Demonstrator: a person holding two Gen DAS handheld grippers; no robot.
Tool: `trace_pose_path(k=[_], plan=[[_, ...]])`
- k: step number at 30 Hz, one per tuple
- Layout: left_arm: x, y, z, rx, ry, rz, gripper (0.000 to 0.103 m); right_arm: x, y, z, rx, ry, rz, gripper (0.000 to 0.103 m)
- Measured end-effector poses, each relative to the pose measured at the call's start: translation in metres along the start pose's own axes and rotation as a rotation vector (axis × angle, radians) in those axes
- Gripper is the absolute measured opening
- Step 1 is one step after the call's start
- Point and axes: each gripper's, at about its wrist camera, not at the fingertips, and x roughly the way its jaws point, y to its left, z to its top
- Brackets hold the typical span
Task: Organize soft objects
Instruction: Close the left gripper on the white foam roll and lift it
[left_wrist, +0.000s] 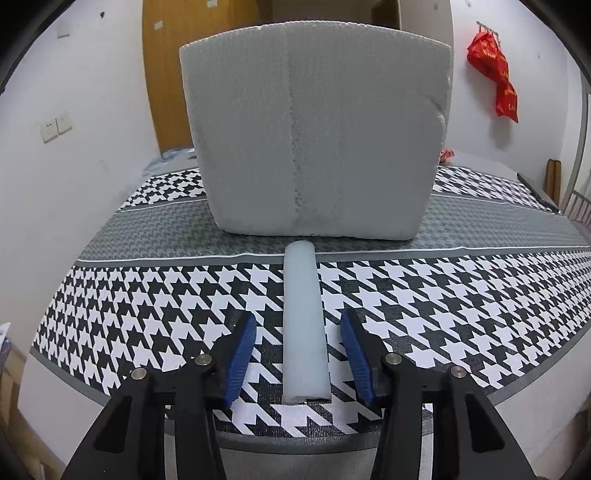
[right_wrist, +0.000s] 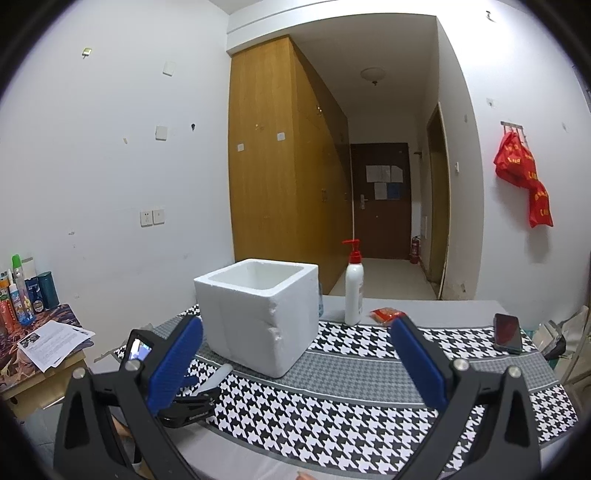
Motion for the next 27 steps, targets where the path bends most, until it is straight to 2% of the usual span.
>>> trace_pose_path(k=[4,7,11,22,27], plan=[[-0.011,-0.007,-0.019,0.006,-0.004,-0.028,0.026,-0.007,0.001,-0.003,-0.003,-0.004,-0.009,0.103],[-0.026,-0.015,-0.045,0.003,-0.012,-0.017,0.02,-0.014,0.0,-0.005,0.007,-0.011,-0.014,0.103],[-0.04,-0.011,-0.064,0.002,-0.046,-0.03,0.014,-0.03,0.001,-0.011,0.02,-0.035,-0.019,0.103],[-0.092,-0.008,-0.083,0.015,-0.142,-0.038,0.013,-0.051,0.022,-0.045,-0.05,-0.114,-0.077,0.103],[-0.126,-0.005,-0.081,0.027,-0.196,-0.039,0.013,-0.046,0.025,-0.063,-0.074,-0.103,-0.091,0.103]])
